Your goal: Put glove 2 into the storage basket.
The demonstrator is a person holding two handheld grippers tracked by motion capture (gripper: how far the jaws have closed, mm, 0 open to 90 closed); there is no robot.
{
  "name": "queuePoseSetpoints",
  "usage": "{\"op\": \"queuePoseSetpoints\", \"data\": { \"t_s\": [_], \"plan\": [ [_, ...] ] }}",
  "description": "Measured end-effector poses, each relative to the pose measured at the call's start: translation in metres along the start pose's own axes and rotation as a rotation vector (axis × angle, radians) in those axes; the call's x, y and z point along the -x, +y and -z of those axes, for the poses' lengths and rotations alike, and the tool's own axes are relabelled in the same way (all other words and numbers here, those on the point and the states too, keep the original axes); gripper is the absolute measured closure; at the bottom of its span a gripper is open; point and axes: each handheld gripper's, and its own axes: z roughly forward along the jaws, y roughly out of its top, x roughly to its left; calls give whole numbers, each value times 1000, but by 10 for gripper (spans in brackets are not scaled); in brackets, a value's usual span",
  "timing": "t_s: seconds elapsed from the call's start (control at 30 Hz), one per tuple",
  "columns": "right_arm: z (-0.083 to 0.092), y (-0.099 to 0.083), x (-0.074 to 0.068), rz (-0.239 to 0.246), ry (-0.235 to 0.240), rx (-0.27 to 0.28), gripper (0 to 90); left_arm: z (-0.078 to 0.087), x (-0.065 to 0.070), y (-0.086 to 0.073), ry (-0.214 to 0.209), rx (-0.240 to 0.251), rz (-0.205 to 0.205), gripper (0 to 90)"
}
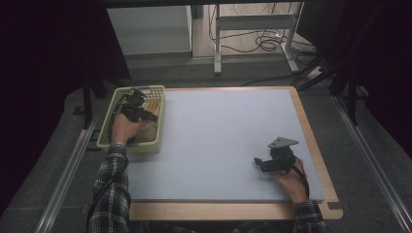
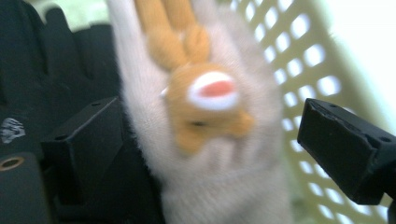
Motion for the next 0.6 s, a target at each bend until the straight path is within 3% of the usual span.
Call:
{"op": "queuePoseSetpoints", "data": {
  "t_s": [0.07,0.13,0.23,0.27,0.37,0.43,0.6],
  "plan": [
    [0,0,0,-1,1,-1,134,8,-1,-1,-10,42,14,160],
    [0,0,0,-3,2,-1,134,9,-2,-2,-15,49,15,311],
    [0,0,0,-3,2,-1,134,4,-2,-5,-16,21,15,434],
    [0,0,0,-1,0,0,134,-5,-2,-7,-23,-8,24,457],
    [0,0,0,0,1,0,134,-15,-1,-8,-28,-16,34,505],
    [0,0,0,-2,1,-1,134,-16,-1,-7,-48,-17,27,535],
    [0,0,0,0,0,0,134,-12,-1,-7,-44,-10,30,534]
  ]
}}
